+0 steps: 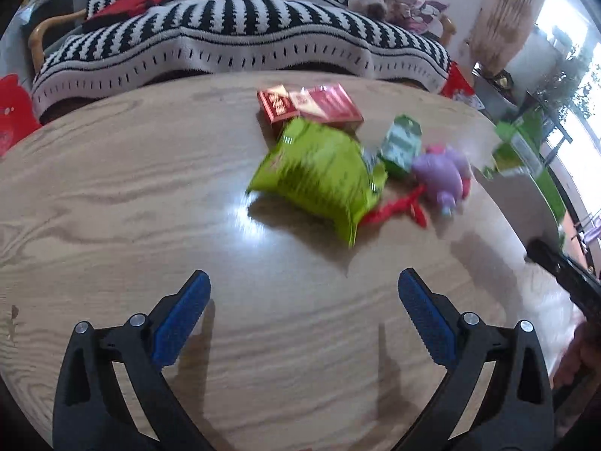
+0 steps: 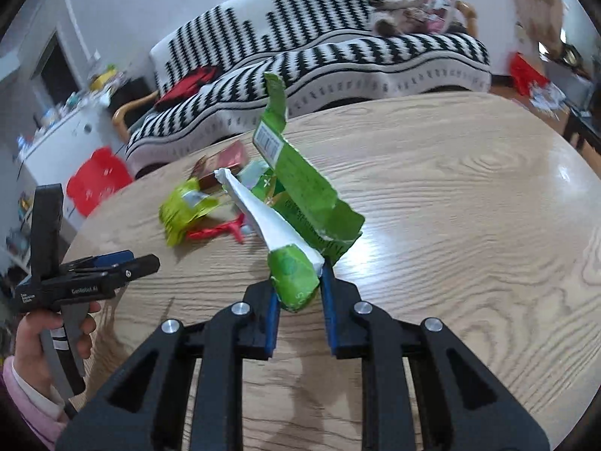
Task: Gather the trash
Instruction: 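Grasp the yellow-green snack bag with the left gripper while the right gripper grasps the green wrapper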
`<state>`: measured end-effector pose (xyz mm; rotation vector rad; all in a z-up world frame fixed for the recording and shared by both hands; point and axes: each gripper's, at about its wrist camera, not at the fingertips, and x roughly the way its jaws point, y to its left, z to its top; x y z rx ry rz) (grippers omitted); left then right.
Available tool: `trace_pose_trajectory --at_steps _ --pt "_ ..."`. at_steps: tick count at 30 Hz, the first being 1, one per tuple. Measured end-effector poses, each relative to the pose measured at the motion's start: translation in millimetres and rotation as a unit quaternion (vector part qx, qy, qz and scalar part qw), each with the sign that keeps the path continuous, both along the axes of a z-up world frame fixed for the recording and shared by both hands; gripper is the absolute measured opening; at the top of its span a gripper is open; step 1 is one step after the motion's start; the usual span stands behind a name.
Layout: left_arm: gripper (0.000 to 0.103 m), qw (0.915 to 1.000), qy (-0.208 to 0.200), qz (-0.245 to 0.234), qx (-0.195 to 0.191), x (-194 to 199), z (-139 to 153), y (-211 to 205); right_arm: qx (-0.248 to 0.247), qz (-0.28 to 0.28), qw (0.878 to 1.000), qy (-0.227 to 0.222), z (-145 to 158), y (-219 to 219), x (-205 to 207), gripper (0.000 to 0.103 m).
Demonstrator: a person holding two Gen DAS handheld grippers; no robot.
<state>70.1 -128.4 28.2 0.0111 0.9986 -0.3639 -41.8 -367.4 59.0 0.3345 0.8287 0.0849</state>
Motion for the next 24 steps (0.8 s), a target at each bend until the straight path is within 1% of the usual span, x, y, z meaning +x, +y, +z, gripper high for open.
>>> trace_pose_trajectory --at_steps 2,5,7,11,13,14,15,16,17,18,19,24 --pt "0.097 0.9998 -0.01 0.011 0.013 13.5 1.3 -9.1 0.017 -0.014 1.0 0.005 -3.9 -9.8 1.0 0.02" --pt "0.097 0.9997 -0.01 0.023 0.006 30.9 2.0 -16.7 0.03 -0.024 0.999 0.008 -7.7 -18.4 1.8 0.02" --pt "0.097 0.9997 -0.006 0.022 0.003 42.3 -0.2 -24.8 0.031 -0.025 0.999 0.009 -7.9 -20.3 2.8 0.02" --pt "0.098 0.999 -0.009 -0.007 0.043 57.9 -13.5 -43.5 0.041 -0.019 0.999 0.017 -12.9 -17.7 8.6 0.02" --pt "0.097 0.9976 -0.028 -0.019 0.06 59.2 -18.1 -45.9 0.052 -0.017 0.998 0.021 -15.7 -16.9 12.0 0.02" --pt "0.094 0.9972 -0.034 -0.021 0.063 59.7 -19.3 -45.0 0.057 -0.016 0.998 0.022 -16.5 -16.6 13.6 0.02" --pt "0.085 0.9969 -0.05 -0.027 0.056 58.3 -18.7 -42.3 0.062 -0.016 0.998 0.023 -17.0 -16.3 14.9 0.02" --pt "0.052 0.9961 -0.062 -0.031 0.055 56.4 -16.2 -40.7 0.064 -0.015 0.998 0.024 -17.1 -15.4 15.4 0.02" --pt "0.044 0.996 -0.063 -0.038 0.051 55.4 -15.3 -39.3 0.064 -0.015 0.998 0.024 -17.2 -14.8 15.3 0.02" --pt "0.042 0.9969 -0.06 -0.041 0.031 54.1 -15.2 -35.0 0.064 -0.014 0.998 0.025 -16.8 -14.0 15.6 0.02" --pt "0.039 0.9973 -0.057 -0.042 0.019 53.1 -15.5 -32.0 0.064 -0.013 0.998 0.025 -16.5 -13.5 15.5 0.02" --pt "0.037 0.9971 -0.045 -0.06 0.013 46.6 -11.9 -30.0 0.065 -0.015 0.997 0.026 -16.6 -14.1 15.4 0.02"
